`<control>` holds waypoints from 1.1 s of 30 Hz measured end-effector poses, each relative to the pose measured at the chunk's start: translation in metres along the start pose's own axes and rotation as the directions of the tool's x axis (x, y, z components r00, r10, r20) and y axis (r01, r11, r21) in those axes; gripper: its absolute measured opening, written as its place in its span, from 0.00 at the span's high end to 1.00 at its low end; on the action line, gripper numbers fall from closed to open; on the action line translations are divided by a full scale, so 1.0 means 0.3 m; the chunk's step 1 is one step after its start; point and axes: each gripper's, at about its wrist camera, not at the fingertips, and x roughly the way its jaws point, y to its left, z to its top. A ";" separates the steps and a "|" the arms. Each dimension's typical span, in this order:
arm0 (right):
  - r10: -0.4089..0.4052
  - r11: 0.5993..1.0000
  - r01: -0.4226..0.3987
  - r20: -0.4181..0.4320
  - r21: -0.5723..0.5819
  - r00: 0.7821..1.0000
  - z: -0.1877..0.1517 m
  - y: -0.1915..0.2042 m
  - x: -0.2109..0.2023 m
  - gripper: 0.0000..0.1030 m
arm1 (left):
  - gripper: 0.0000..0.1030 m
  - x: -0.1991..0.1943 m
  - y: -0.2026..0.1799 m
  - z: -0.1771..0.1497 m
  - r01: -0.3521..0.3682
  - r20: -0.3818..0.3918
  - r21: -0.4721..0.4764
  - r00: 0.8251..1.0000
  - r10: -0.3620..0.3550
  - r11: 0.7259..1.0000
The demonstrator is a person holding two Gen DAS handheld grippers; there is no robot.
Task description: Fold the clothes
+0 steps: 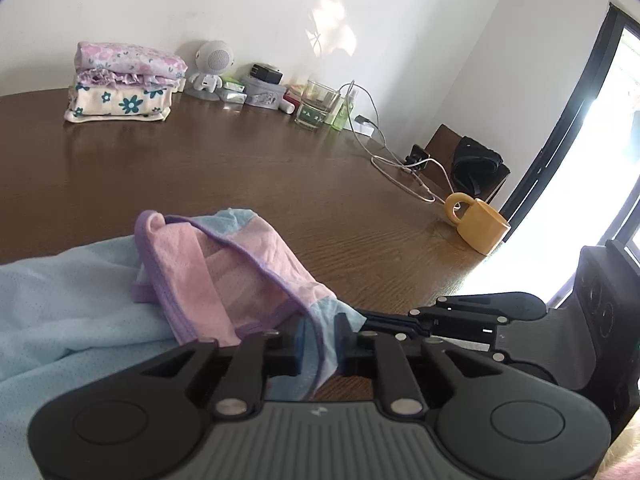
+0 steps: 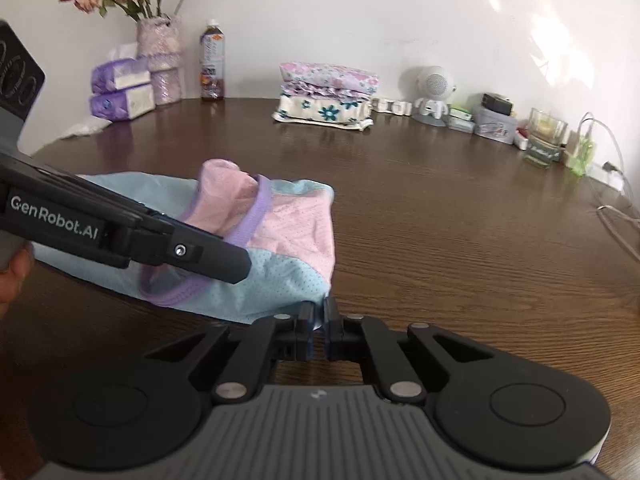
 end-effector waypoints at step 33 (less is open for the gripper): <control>0.321 0.829 -0.306 0.051 0.469 0.946 0.076 -0.254 0.191 0.53 | 0.91 0.021 0.166 0.009 -0.146 0.022 -0.029 0.989 0.146 0.989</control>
